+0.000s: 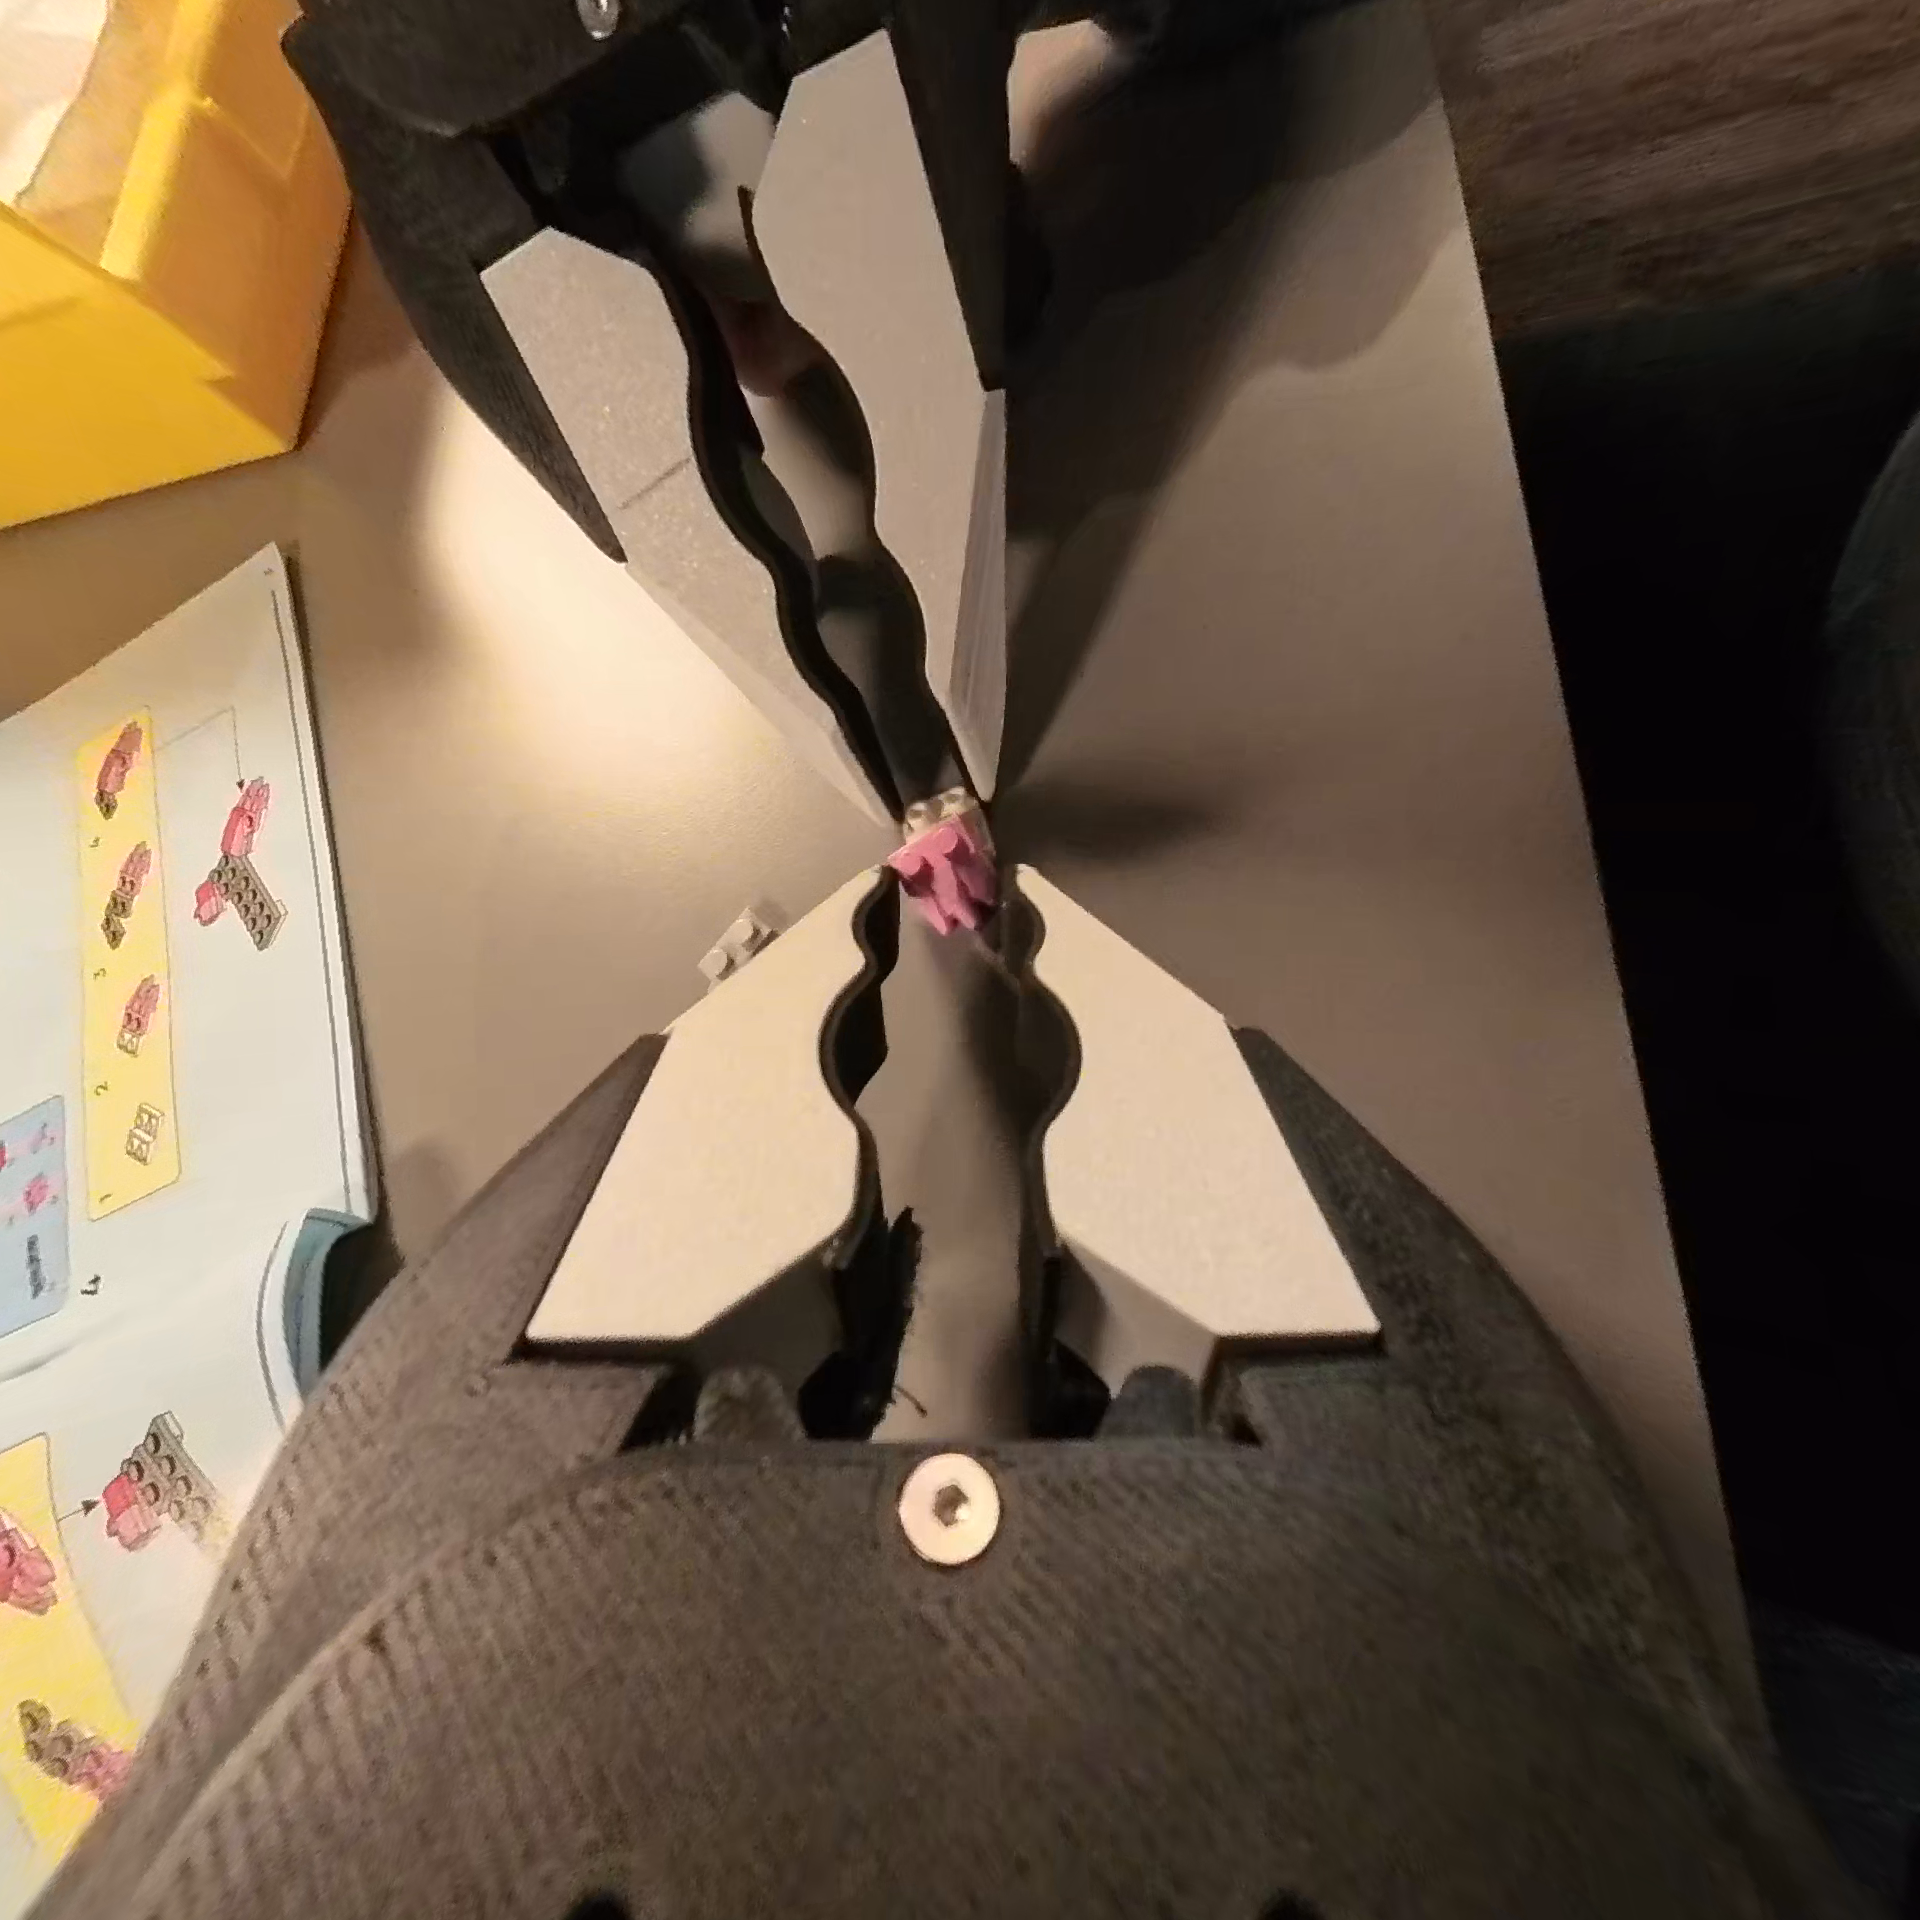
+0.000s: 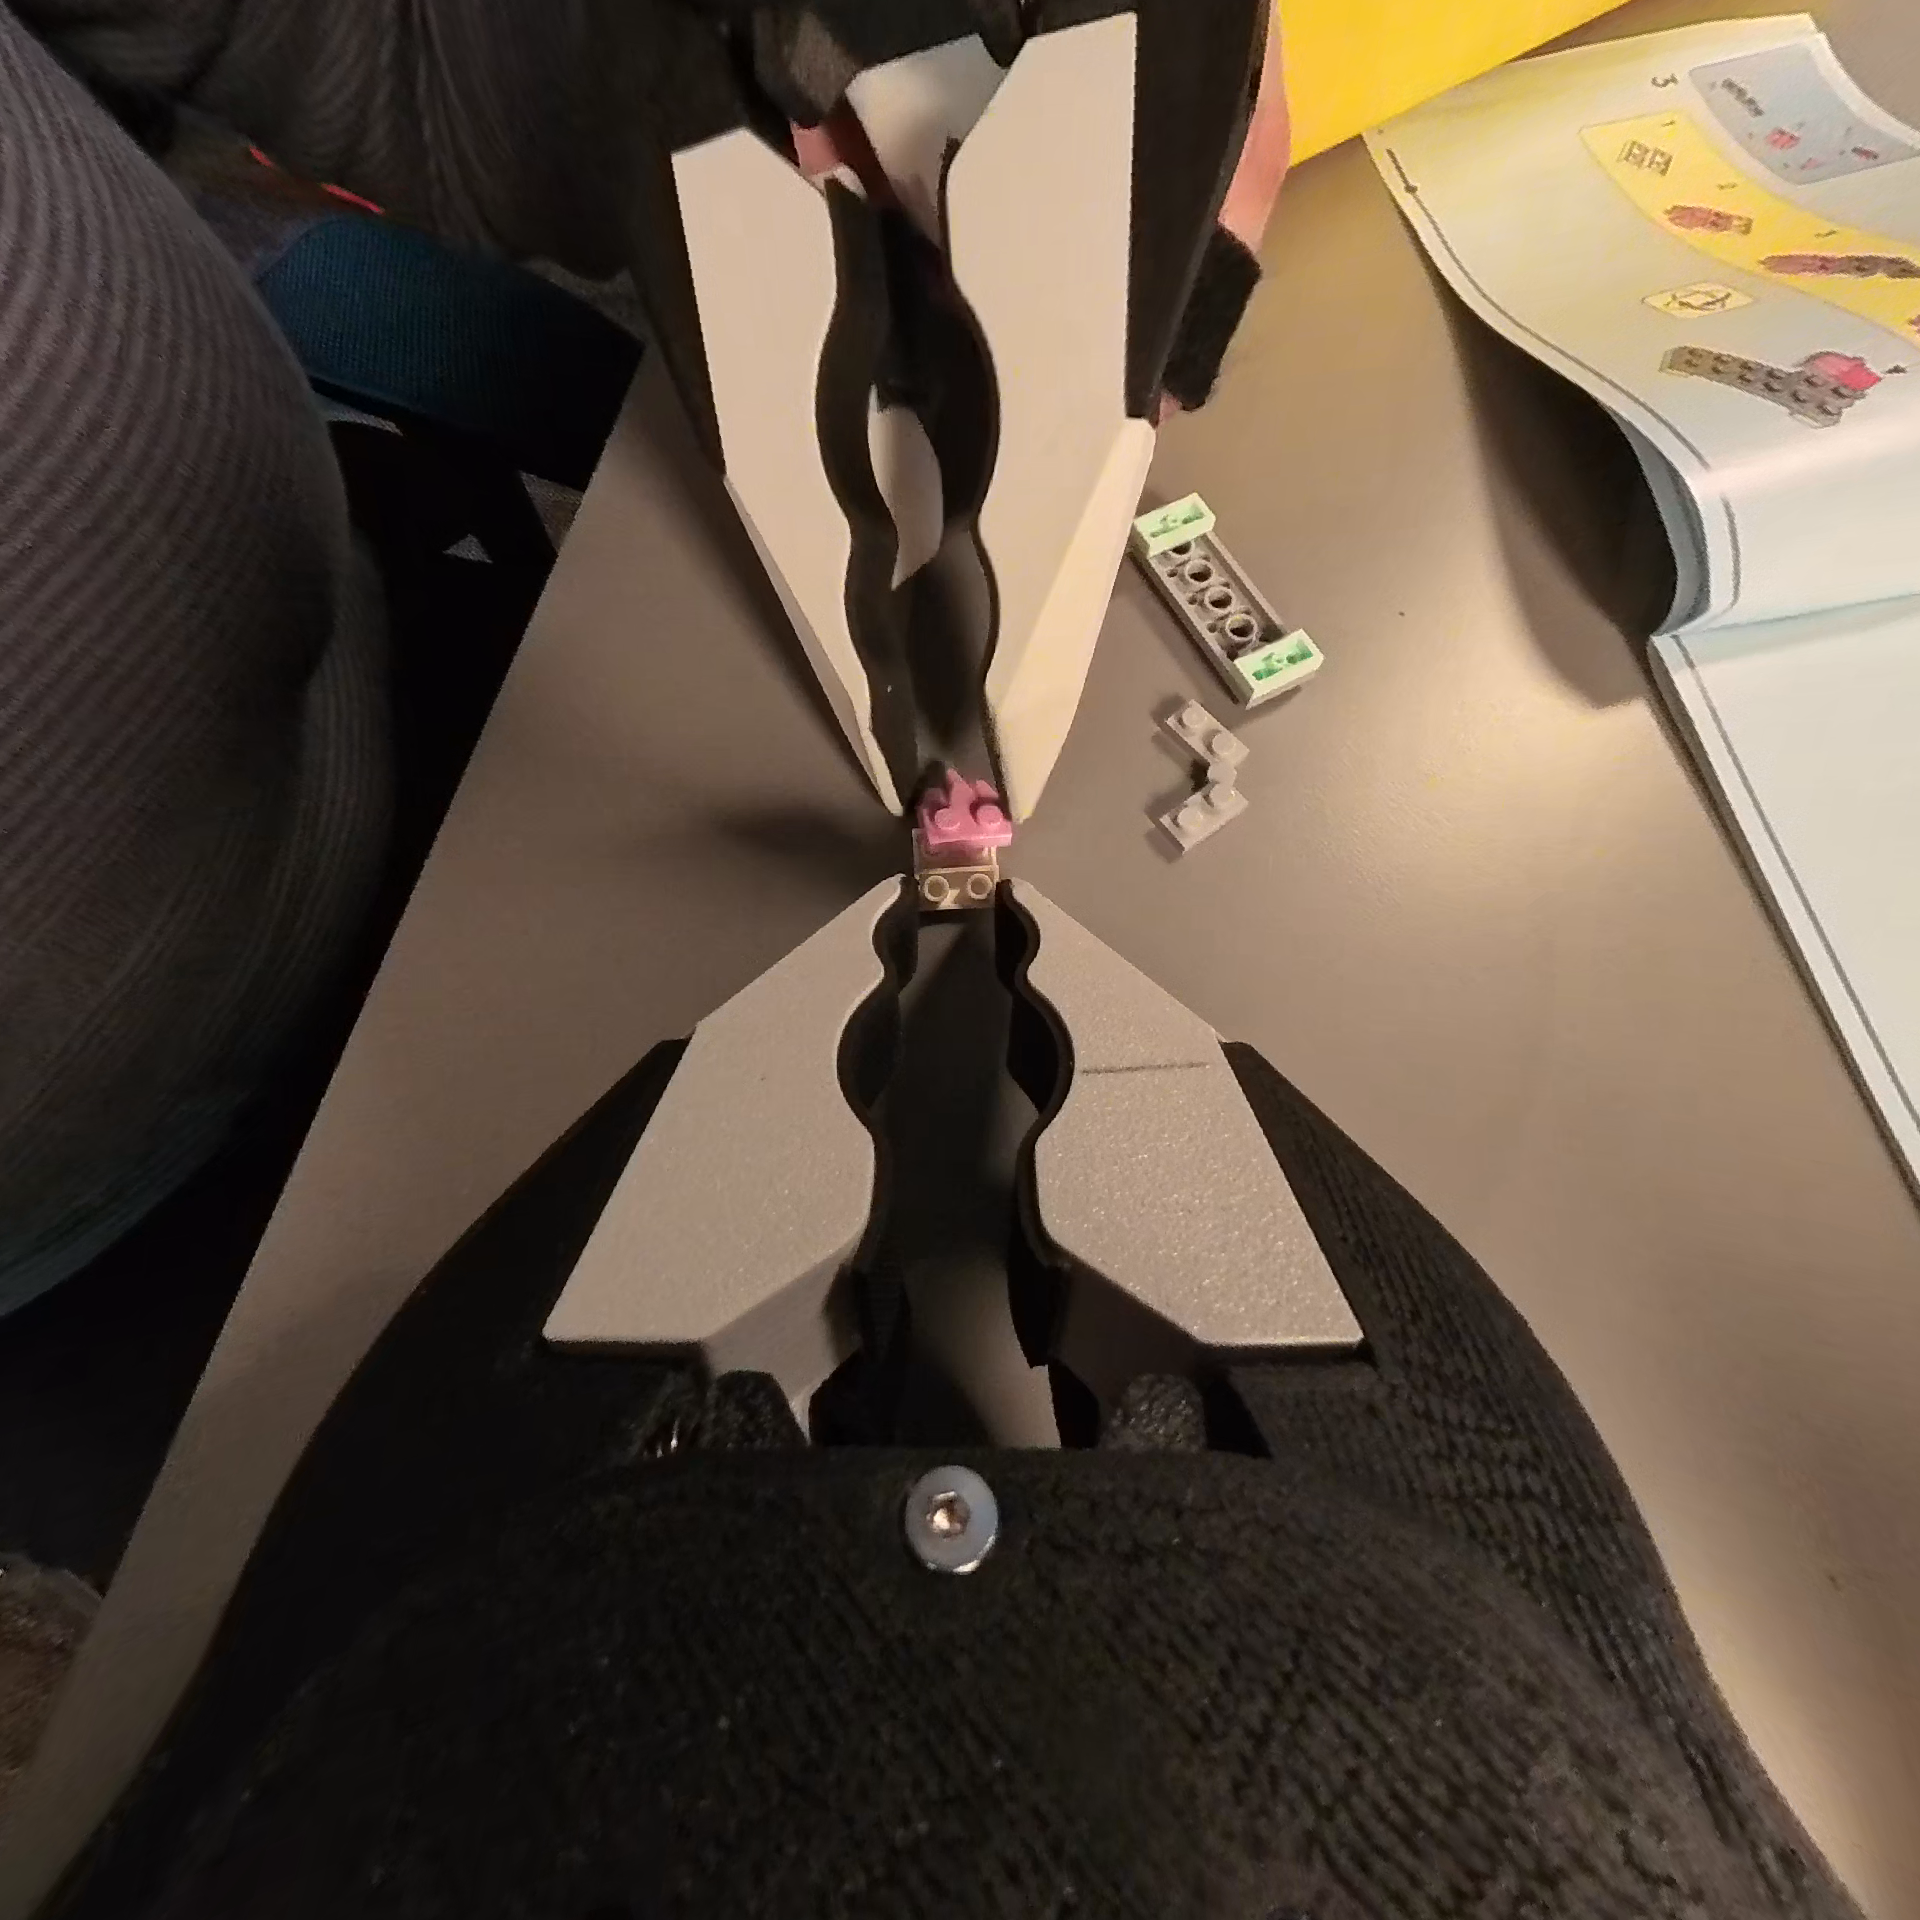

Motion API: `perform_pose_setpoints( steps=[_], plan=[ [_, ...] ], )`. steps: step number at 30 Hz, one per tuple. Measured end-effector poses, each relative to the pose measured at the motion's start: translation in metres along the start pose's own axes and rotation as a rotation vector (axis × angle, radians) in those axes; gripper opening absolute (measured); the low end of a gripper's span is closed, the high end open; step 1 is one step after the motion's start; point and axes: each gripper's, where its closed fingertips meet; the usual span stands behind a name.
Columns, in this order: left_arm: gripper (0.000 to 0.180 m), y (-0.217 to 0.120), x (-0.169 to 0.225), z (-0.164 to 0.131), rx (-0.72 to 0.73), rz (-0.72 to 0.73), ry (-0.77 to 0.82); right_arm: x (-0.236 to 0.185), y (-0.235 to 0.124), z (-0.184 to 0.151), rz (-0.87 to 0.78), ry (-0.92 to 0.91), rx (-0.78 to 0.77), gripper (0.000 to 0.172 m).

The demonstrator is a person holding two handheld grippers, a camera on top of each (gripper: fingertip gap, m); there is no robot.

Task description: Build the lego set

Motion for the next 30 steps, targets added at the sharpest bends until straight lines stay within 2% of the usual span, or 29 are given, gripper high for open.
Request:
perform_pose_setpoints(
  steps=[21, 30],
  plan=[
    [0.017, 0.0042, 0.0037, 0.0058, 0.008, 0.022, 0.046, -0.0007, 0.0020, 0.0014, 0.005, 0.004, 0.002, 0.013],
    [0.022, 0.0018, 0.0010, 0.0038, 0.009, 0.041, 0.048, -0.0005, 0.0020, 0.0013, 0.007, 0.006, 0.003, 0.012]
  ],
)
Point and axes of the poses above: each gripper's, where its closed fingertips meet, y out along the fingers, z out of its top, x = y × z across the jaws, and after that the axes turned 13 degrees about z, right-handed
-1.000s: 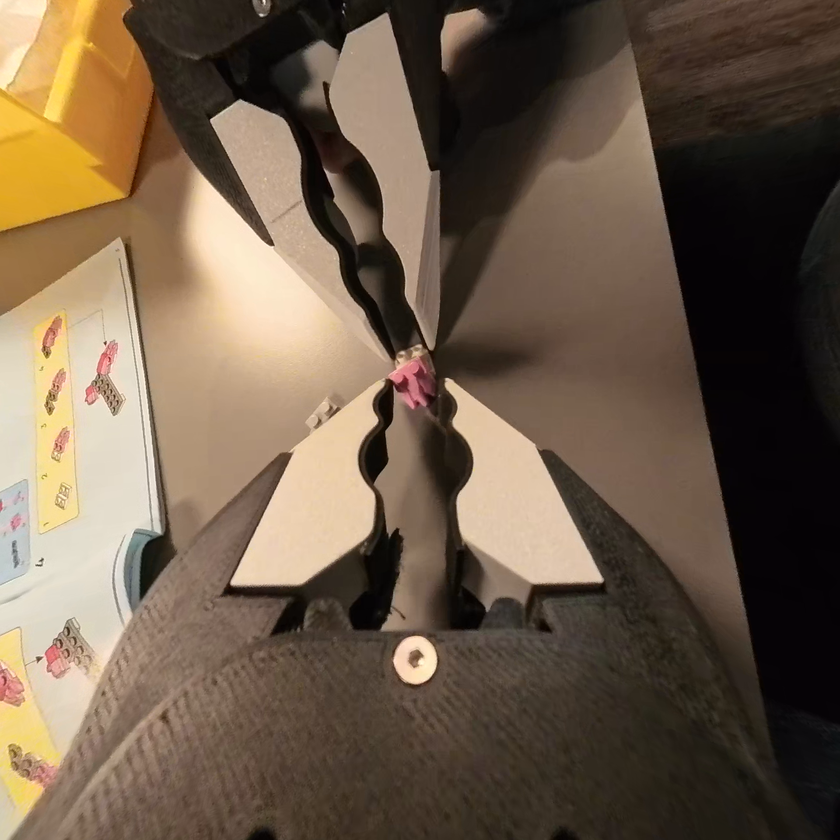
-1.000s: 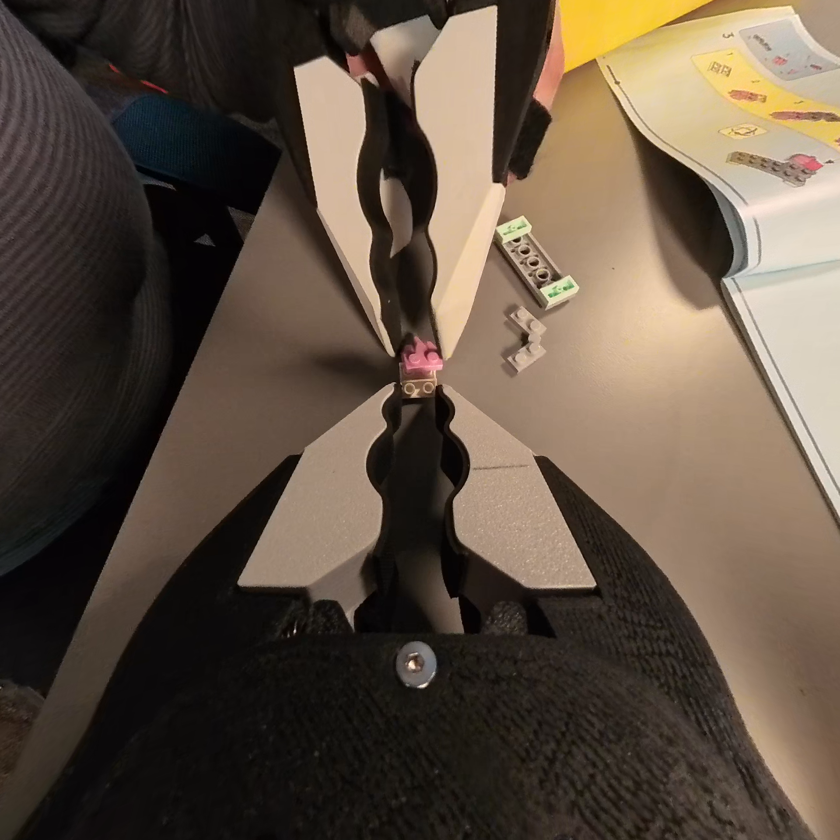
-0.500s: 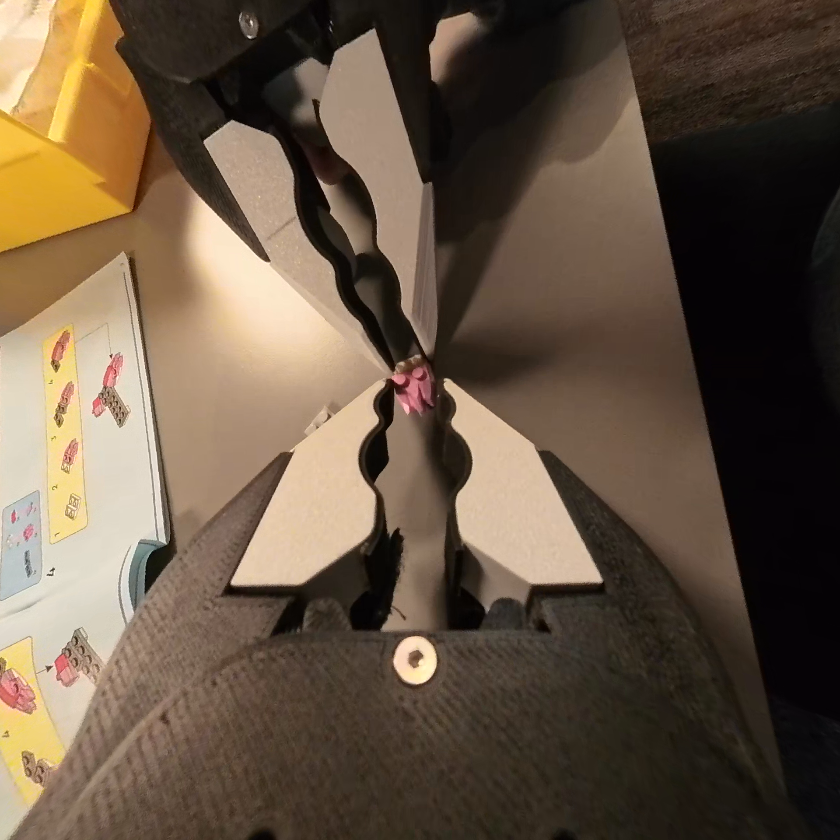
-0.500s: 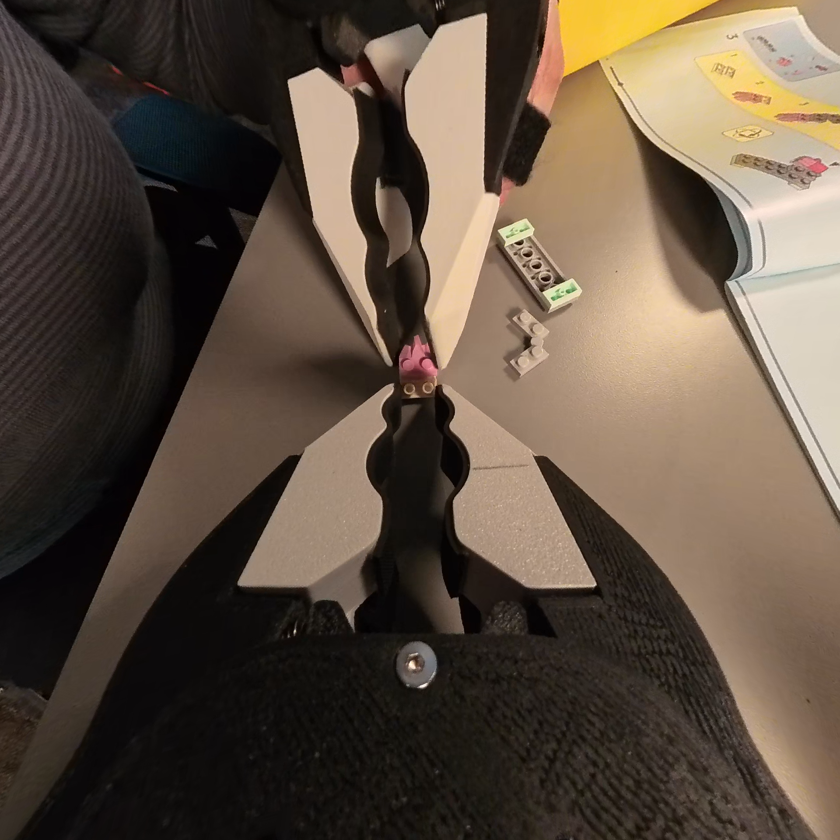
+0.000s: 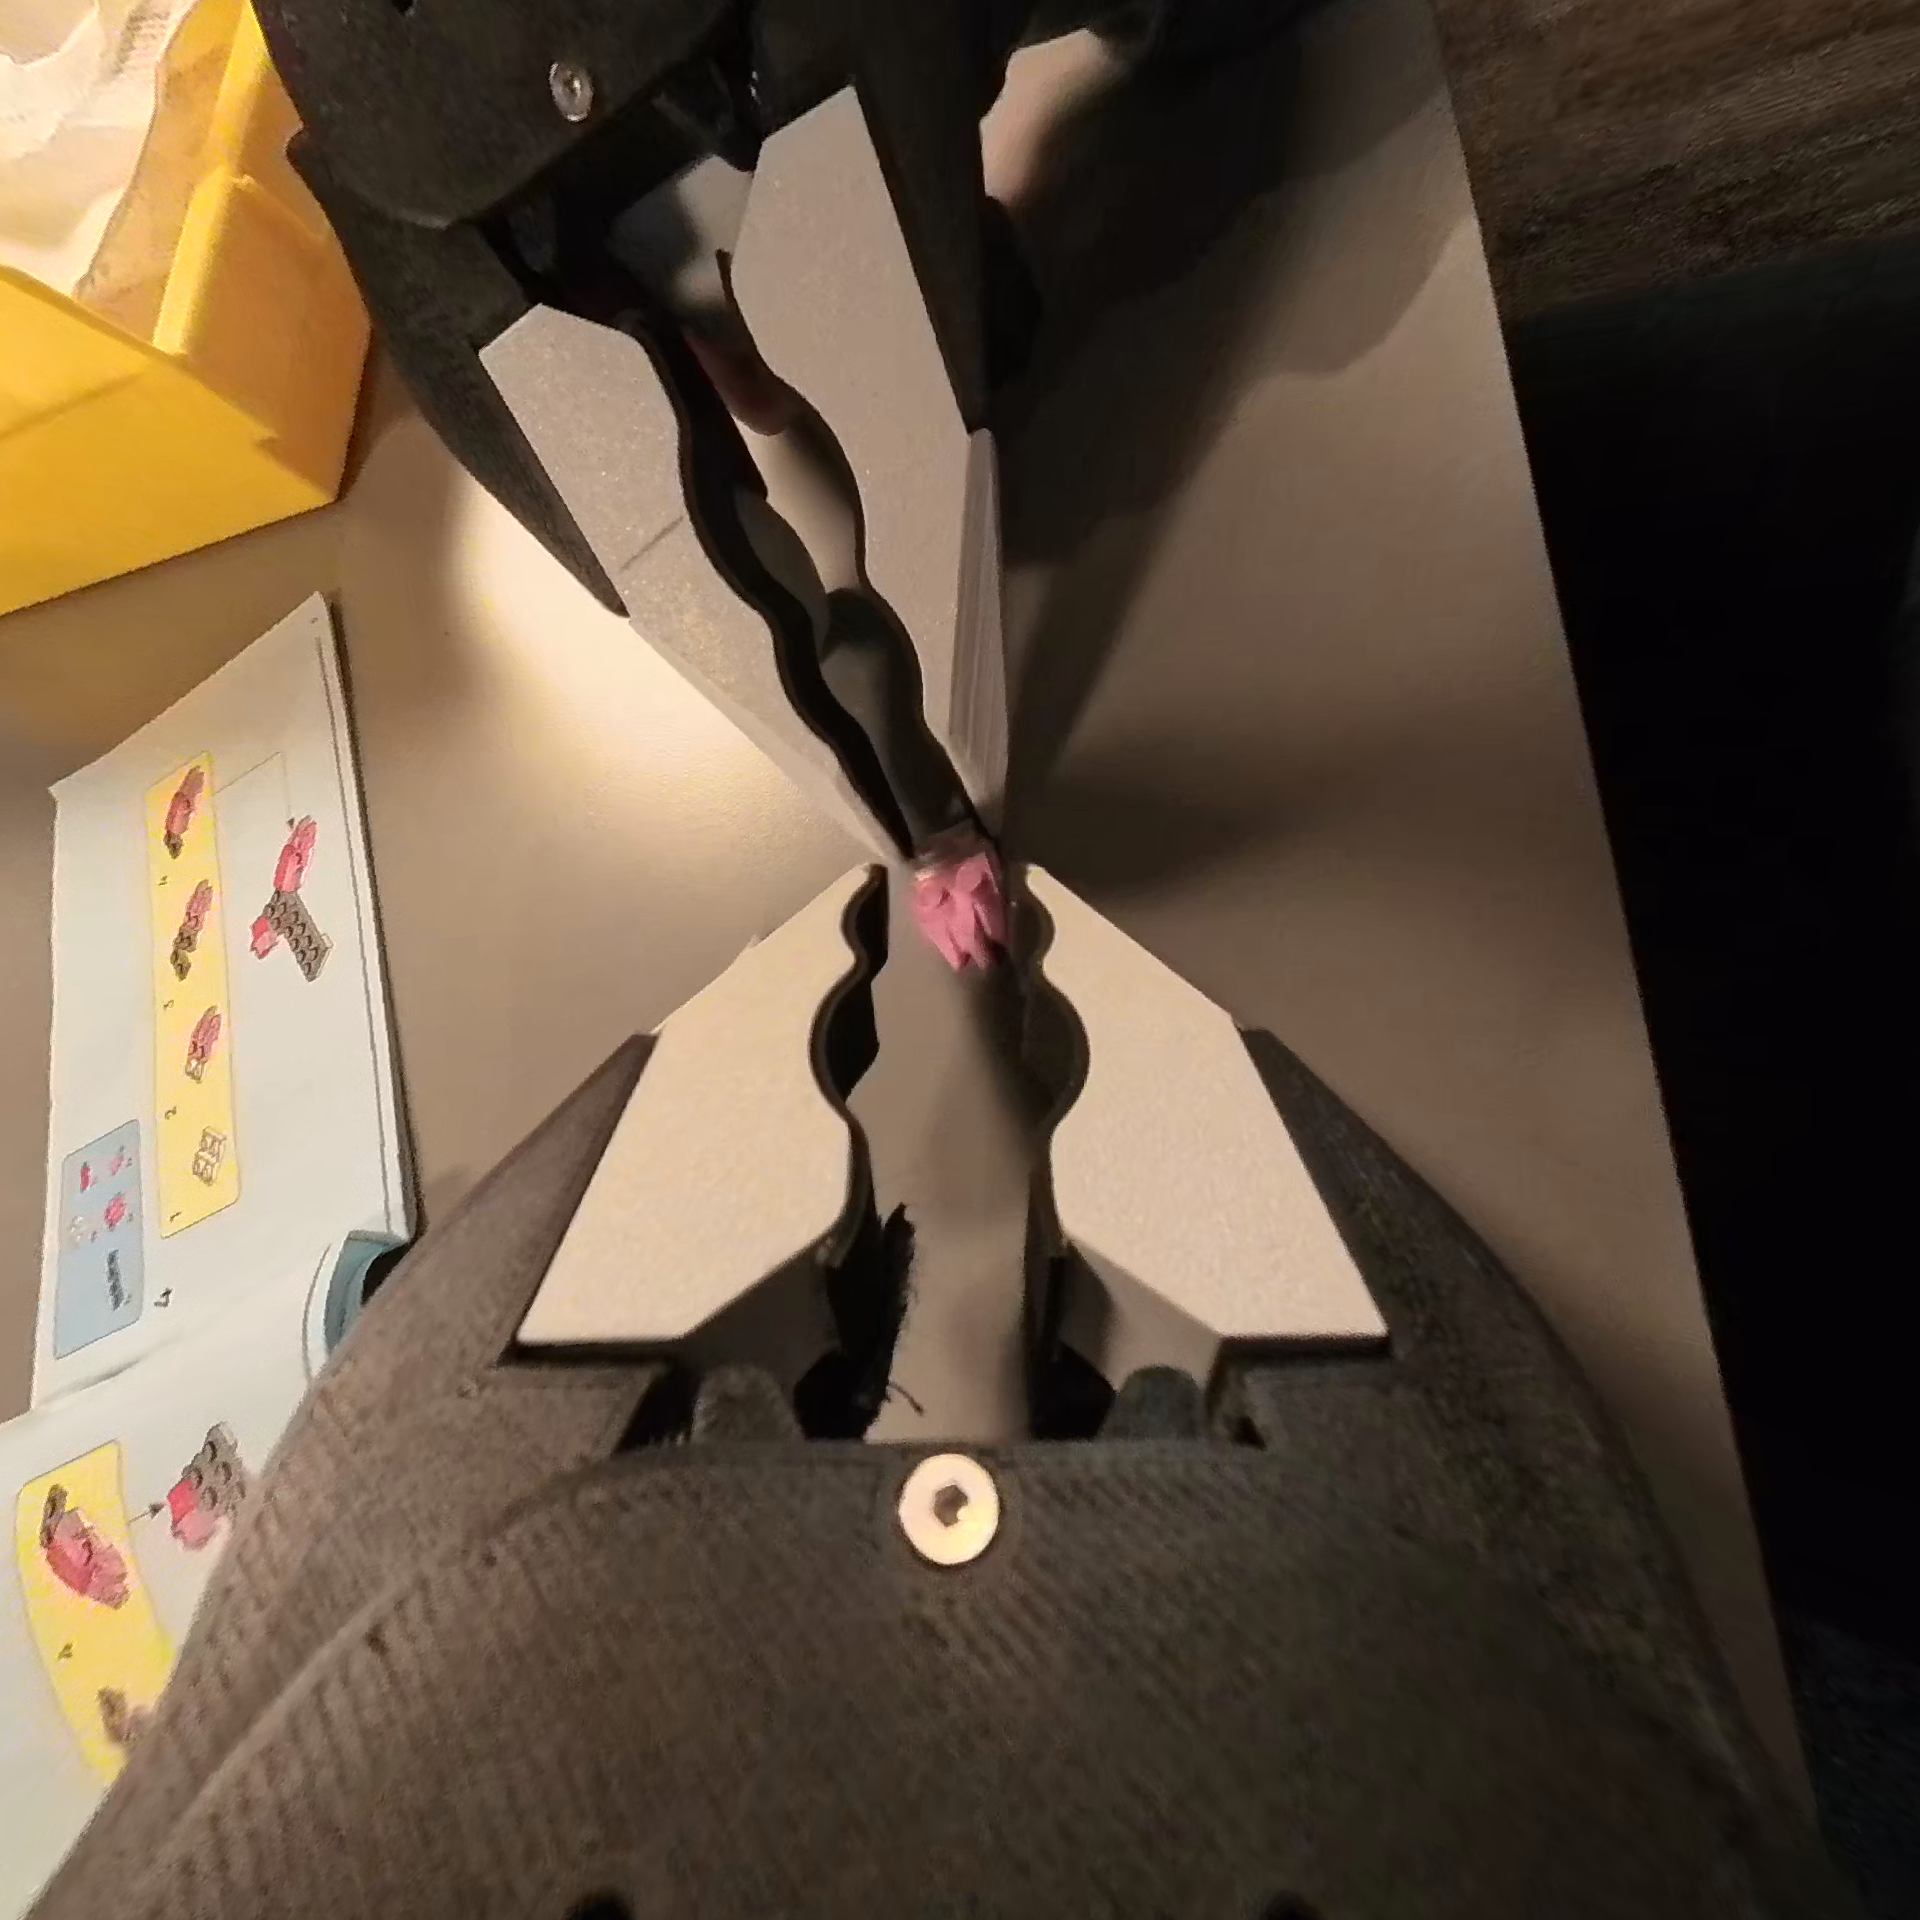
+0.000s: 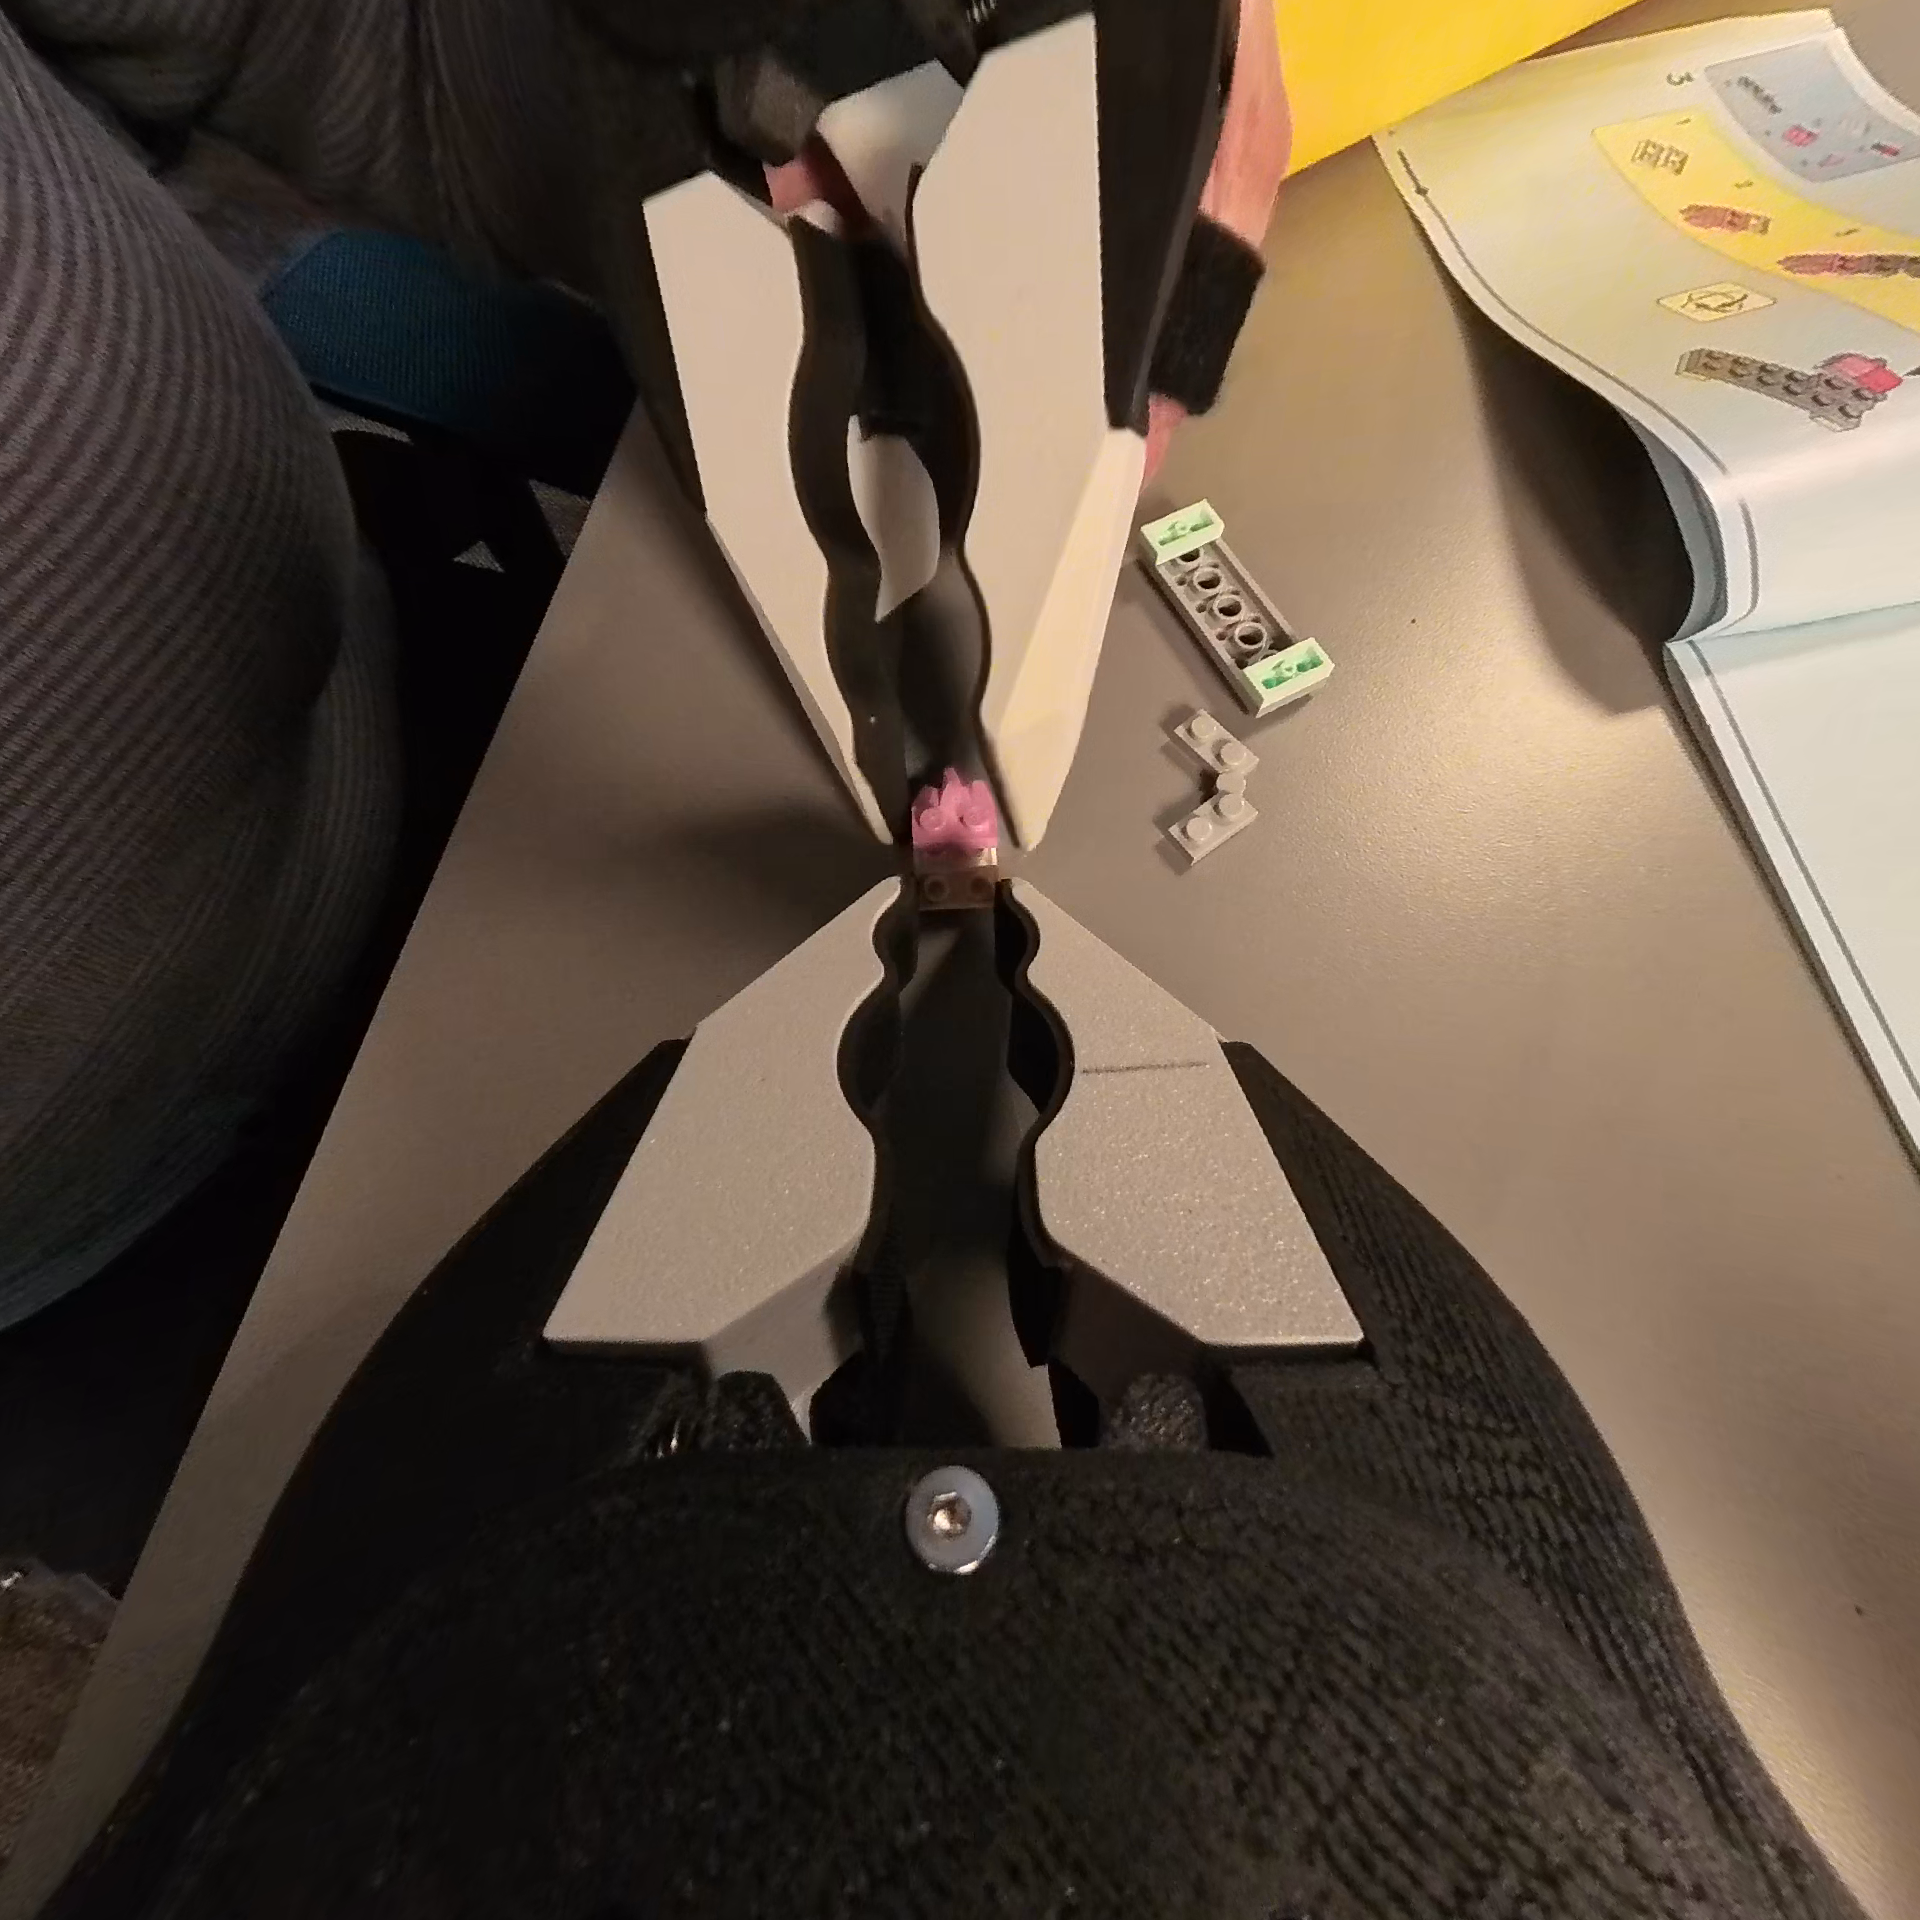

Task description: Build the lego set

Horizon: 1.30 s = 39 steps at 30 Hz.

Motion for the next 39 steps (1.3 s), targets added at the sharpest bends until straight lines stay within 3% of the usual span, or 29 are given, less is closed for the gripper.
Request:
perform_pose_setpoints(
  steps=[10, 22, 39],
  plan=[
    [0.022, -0.009, 0.008, -0.001, -0.033, 0.098, 0.024, 0.000, 0.000, 0.000, 0.002, 0.005, 0.002, 0.012],
    [0.024, -0.005, 0.013, 0.004, -0.037, 0.057, -0.046, 0.000, 0.001, 0.001, 0.000, 0.030, 0.011, 0.012],
    [0.019, -0.001, 0.001, 0.002, -0.087, 0.202, 0.091, 0.006, -0.008, 0.005, 0.051, 0.226, 0.125, 0.012]
  ],
)
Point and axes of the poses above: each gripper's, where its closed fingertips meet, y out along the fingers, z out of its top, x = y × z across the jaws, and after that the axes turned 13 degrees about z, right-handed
